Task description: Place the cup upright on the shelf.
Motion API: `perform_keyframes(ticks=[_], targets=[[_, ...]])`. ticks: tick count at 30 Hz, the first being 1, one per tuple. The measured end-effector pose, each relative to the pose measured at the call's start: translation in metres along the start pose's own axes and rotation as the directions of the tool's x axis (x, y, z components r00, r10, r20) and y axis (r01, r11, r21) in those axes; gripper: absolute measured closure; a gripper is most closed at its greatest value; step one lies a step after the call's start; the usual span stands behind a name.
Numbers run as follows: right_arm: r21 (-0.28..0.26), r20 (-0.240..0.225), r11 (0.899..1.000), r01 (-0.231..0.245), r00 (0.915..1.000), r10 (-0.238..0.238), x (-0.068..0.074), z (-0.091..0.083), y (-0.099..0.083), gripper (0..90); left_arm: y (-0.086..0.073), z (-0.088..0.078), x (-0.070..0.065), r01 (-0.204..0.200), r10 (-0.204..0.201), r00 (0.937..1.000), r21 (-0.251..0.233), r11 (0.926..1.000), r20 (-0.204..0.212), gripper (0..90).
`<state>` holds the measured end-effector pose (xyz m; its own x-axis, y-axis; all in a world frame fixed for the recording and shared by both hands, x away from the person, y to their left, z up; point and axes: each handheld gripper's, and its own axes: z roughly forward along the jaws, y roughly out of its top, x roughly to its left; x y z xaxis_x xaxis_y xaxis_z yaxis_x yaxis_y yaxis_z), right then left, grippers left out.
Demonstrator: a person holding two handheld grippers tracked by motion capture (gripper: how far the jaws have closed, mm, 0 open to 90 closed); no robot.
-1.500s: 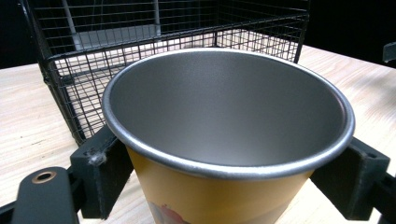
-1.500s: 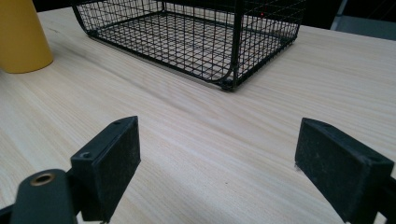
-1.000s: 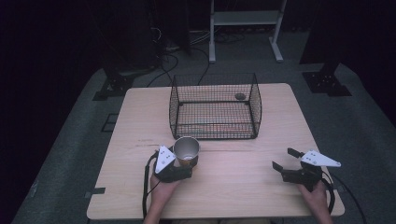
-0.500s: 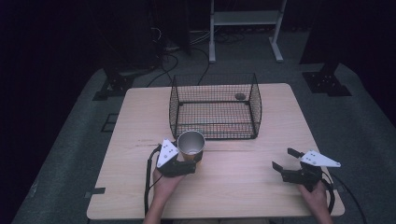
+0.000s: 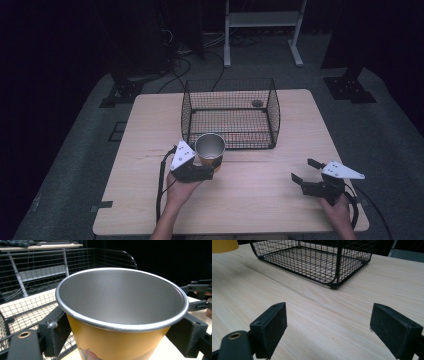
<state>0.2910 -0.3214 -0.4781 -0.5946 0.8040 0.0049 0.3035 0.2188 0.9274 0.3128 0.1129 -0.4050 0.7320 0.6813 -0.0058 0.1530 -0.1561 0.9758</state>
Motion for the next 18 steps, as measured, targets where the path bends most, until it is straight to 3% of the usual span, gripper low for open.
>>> perform_keyframes(ticks=[10, 18], targets=[[0.0, -0.003, 1.0, -0.003, 1.0, 0.003, 0.0, 0.0, 0.0, 13.1, 0.02, 0.005, 0.004, -0.008, 0.008, 0.9992, -0.014, 0.9999, 0.038, 14.7], [-0.001, -0.006, 1.0, -0.001, 1.0, 0.001, 0.0, 0.0, 0.0, 13.1, 0.035, 0.01, 0.002, -0.039, 0.04, 0.9975, -0.01, 0.9992, 0.059, 14.7]])
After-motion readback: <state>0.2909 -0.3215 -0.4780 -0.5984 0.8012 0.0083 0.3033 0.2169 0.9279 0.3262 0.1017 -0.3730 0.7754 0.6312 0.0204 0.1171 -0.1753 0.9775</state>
